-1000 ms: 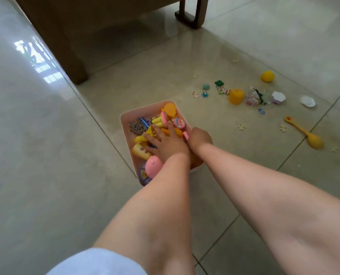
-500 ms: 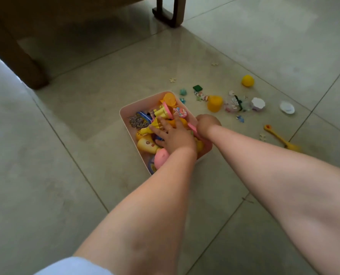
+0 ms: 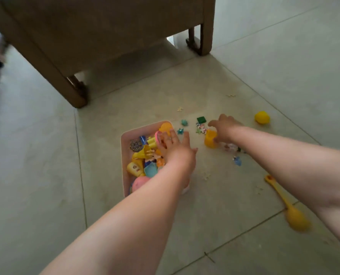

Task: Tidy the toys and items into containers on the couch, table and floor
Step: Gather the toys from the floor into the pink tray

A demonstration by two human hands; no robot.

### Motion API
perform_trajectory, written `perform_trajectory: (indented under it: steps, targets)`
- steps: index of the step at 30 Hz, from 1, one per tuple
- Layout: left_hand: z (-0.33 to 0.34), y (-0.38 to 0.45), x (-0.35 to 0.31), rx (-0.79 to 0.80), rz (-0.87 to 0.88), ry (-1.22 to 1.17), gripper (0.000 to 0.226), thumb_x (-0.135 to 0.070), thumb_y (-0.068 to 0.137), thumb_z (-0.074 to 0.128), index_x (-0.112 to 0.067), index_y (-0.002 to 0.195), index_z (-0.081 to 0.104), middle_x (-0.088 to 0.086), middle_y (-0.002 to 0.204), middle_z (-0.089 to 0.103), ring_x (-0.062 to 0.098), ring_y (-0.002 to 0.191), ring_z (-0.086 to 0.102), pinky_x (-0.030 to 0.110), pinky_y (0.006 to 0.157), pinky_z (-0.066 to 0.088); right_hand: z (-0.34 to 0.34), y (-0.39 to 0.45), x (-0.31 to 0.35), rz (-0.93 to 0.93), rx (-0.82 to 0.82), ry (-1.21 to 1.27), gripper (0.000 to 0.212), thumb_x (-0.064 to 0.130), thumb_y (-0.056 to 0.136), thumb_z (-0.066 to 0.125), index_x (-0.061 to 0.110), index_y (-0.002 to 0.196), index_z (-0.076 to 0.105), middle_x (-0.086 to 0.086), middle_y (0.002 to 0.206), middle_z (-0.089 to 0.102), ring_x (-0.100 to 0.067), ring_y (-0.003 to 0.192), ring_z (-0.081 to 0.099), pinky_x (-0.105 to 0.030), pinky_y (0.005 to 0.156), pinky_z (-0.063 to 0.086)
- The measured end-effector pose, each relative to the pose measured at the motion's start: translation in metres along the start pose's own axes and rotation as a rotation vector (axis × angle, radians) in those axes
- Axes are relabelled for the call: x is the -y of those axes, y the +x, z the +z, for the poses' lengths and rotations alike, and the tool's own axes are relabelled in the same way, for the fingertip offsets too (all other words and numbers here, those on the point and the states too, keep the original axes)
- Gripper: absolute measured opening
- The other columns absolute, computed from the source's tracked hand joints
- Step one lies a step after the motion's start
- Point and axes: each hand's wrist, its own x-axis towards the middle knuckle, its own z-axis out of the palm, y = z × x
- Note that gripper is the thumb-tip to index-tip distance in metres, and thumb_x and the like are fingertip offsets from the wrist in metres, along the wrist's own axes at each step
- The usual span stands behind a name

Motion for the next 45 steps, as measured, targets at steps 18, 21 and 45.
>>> perform_trajectory:
  steps: [18, 21, 45]
  targets:
    - [-0.02, 0.136, -0.001, -0.12, 0.232, 0.196, 0.047, -0.031, 0.097, 0.046, -0.014, 0.139, 0.036, 0.017, 0.128, 0.053, 0.036, 0.121, 0.045, 0.044, 0.103, 0.033, 0.049, 0.037, 0.004, -0.067, -0.227, 0.131, 0.05, 0.012, 0.092, 0.043, 0.021, 0.14, 0.041, -0.014, 0.124, 0.048, -0.036, 0.11, 0.048, -0.038, 0.086, 0.043]
    - [-0.013, 0.161, -0.007, -0.06, 0.284, 0.141, 0.042, -0.017, 0.094, 0.045, -0.015, 0.136, 0.041, 0.015, 0.121, 0.055, 0.035, 0.111, 0.052, 0.039, 0.089, 0.044, 0.044, 0.041, 0.009, -0.021, -0.246, 0.218, 0.054, 0.016, 0.091, 0.048, 0.025, 0.143, 0.038, -0.013, 0.125, 0.049, -0.035, 0.111, 0.05, -0.039, 0.089, 0.043]
    - [-0.047, 0.114, 0.124, -0.258, 0.008, -0.373, 0.022, -0.029, 0.073, 0.054, -0.011, 0.085, 0.06, 0.01, 0.087, 0.066, 0.033, 0.084, 0.06, 0.029, 0.062, 0.04, -0.019, 0.047, 0.118, -0.217, -0.102, 0.792, 0.048, 0.04, 0.081, 0.072, 0.019, 0.121, 0.056, -0.004, 0.115, 0.061, -0.018, 0.099, 0.058, -0.026, 0.077, 0.045]
